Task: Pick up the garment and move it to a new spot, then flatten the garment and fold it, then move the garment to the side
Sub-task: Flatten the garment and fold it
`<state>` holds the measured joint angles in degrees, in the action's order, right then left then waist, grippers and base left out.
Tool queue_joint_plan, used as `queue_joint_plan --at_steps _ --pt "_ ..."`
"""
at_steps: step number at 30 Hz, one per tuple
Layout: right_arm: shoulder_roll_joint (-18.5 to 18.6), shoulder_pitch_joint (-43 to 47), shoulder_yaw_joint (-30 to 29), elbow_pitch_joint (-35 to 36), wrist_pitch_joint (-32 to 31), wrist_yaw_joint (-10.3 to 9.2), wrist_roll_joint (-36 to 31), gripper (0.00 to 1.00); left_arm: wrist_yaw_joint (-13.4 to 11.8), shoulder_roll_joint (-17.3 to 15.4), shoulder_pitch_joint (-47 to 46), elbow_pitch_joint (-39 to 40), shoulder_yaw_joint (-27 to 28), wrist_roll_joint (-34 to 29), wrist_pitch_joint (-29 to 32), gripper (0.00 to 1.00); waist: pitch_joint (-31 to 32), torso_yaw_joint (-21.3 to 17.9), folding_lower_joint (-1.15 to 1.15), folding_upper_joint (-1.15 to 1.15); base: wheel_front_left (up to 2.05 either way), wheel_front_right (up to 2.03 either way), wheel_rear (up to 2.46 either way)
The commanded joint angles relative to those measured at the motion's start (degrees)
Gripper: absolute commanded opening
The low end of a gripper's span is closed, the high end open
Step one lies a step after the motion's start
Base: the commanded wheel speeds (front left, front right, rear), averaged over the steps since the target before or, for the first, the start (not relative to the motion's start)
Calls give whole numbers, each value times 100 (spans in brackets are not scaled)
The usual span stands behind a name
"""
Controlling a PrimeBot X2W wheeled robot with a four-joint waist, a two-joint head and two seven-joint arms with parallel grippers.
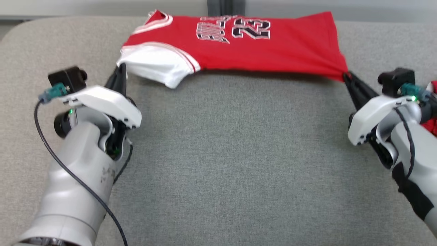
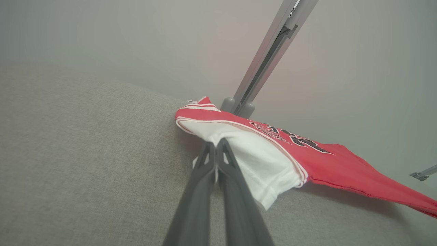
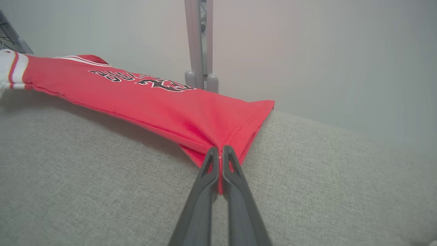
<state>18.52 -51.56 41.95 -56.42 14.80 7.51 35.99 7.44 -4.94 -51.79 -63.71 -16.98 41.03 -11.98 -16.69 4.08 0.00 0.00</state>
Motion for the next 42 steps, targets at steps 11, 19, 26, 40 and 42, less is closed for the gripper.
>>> queue_joint_plan --at_steps 11,19,26,40,42 --pt "249 605 640 -28 -32 -4 714 0 3 -242 736 -31 -372 331 334 0 617 -16 0 0 0 0 0" --pt "349 845 1026 38 -36 -4 1055 0 2 -423 1267 367 -590 592 435 0 912 -33 0 0 0 0 0" --pt "437 1063 1295 102 -140 -4 1329 0 2 -540 1662 683 -839 662 557 0 1097 -5 0 0 0 0 0" --pt "714 1721 2111 724 -559 -4 1817 0 -160 -856 2911 1384 -879 836 576 0 1685 -97 0 0 0 0 0" --pt "798 1807 2193 868 -619 -4 1888 0 -224 -889 3168 1563 -840 893 556 0 1746 -112 0 0 0 0 0"
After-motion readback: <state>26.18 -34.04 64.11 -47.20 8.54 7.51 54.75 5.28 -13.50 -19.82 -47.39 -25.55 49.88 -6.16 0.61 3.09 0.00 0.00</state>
